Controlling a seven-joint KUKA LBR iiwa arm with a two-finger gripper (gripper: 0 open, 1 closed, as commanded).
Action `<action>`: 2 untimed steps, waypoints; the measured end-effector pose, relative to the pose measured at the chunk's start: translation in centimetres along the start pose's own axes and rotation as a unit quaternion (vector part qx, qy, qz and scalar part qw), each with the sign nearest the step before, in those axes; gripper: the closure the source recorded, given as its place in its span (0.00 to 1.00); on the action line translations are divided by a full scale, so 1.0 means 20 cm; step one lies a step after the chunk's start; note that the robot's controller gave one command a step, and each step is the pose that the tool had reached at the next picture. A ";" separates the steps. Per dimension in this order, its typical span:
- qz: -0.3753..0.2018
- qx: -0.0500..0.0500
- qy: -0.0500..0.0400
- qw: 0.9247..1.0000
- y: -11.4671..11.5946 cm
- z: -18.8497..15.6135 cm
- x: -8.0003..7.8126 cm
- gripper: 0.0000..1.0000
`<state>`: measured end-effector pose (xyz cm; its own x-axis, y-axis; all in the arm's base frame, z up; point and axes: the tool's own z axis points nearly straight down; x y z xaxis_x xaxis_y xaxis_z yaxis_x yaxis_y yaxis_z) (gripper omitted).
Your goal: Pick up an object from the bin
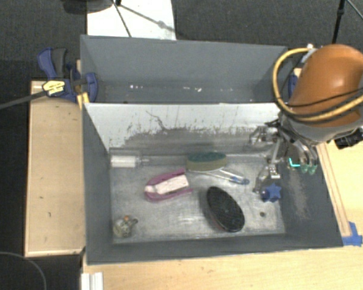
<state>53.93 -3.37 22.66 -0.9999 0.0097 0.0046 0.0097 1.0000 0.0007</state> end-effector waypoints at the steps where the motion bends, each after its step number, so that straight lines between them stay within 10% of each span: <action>1: 0.103 0.000 -0.001 0.995 -0.28 0.46 -0.01 0.00; 2: 0.122 -0.001 -0.006 0.993 -0.10 0.78 -0.16 0.00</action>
Offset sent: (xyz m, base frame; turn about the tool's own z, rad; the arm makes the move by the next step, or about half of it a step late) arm 0.0012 -0.0543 -0.0903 0.2056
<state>57.13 -5.44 6.96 -0.9679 0.2514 -0.0066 0.2514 0.9679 0.0025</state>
